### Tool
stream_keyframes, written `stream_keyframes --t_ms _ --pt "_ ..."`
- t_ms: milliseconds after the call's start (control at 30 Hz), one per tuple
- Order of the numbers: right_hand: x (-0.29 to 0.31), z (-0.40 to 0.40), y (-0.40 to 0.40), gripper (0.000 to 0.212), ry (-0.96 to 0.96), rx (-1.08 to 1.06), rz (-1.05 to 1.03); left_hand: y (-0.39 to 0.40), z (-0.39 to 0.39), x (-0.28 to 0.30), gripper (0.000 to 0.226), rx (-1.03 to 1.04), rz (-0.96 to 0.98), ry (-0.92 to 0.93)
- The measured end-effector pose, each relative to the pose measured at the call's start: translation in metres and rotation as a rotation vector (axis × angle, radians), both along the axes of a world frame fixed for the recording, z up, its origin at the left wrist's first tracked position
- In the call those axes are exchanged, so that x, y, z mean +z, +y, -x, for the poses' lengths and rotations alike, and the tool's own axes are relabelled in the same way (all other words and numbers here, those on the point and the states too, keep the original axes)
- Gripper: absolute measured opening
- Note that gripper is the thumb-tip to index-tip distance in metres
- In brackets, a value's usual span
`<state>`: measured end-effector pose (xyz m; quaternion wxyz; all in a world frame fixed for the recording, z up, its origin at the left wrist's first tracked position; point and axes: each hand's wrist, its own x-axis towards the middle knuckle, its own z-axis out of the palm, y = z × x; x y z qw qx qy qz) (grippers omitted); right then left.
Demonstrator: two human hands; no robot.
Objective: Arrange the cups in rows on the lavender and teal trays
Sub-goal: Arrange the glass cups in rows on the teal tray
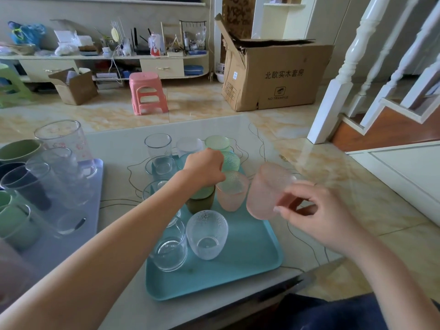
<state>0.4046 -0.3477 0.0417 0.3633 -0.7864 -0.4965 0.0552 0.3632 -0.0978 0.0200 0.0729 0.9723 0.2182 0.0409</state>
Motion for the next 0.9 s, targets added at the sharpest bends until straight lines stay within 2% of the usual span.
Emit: stream_keyframes --t_ms 300,467,600,667,733,833,900 --pt "-0.019 0.008 0.017 0.005 -0.027 0.139 0.381 0.002 0.011 -0.002 0.018 0.01 0.024 -0.036" --pt "-0.035 0.01 0.027 0.005 -0.037 0.152 0.534 0.003 0.024 0.003 0.014 0.011 0.037 -0.103" --pt "-0.043 0.007 0.029 0.012 -0.035 0.136 0.551 -0.002 0.037 0.013 0.01 -0.051 0.051 -0.09" --pt "-0.04 0.006 0.027 0.031 -0.028 0.142 0.551 -0.004 0.045 0.017 0.008 -0.06 0.061 -0.055" --pt "-0.031 0.006 0.026 0.048 0.014 0.133 0.455 -0.003 0.053 0.021 0.009 -0.077 0.112 0.014" --pt "-0.018 0.0 0.033 0.05 0.013 0.102 0.263 -0.002 0.065 0.024 0.01 -0.115 0.254 0.102" --pt "-0.015 -0.004 0.042 0.039 -0.053 0.029 0.233 -0.001 0.071 0.024 0.008 -0.087 0.222 0.088"
